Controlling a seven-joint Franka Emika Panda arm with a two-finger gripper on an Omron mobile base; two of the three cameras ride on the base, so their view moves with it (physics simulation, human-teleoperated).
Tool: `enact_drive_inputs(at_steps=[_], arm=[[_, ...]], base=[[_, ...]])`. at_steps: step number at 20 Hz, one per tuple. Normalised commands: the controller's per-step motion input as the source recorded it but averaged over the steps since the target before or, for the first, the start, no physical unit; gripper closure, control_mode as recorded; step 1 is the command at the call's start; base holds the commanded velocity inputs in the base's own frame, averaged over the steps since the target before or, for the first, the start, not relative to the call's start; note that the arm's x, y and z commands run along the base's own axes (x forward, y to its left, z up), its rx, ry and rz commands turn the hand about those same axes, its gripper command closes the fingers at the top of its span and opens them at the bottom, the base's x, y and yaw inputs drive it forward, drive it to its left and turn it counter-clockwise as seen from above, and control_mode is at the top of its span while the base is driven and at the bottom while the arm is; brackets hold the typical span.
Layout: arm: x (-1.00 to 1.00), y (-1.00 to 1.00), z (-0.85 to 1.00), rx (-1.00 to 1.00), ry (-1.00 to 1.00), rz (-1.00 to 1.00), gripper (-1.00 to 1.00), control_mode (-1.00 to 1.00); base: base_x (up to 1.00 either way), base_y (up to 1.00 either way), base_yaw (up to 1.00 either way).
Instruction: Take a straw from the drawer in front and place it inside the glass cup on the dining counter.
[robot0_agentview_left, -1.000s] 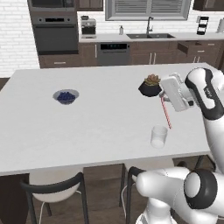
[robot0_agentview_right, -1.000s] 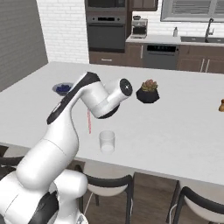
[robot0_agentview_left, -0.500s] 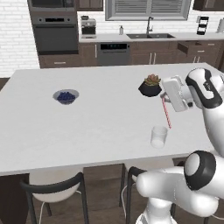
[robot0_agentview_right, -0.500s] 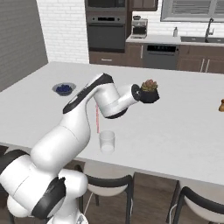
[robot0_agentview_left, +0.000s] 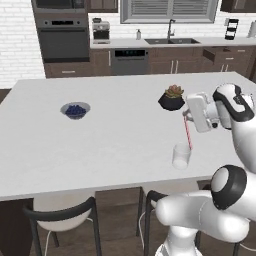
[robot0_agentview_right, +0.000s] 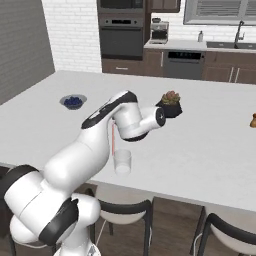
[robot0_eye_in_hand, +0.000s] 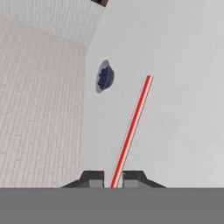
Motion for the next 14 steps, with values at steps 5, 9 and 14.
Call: enact_drive_inputs(at_steps=[5,9,14], arm=[[0.3,-0.02,-0.21,0.02,-0.09,0.0,1.0,-1.0],[0.29,-0.01,-0.25,0.0,-0.12,0.0,1.0,-1.0],[0.09,-0.04,-0.25,0.0,-0.11,0.0,1.0,-1.0]], base=[[0.0,0.0,0.0],[0.0,0.0,0.0],[0.0,0.0,0.0]])
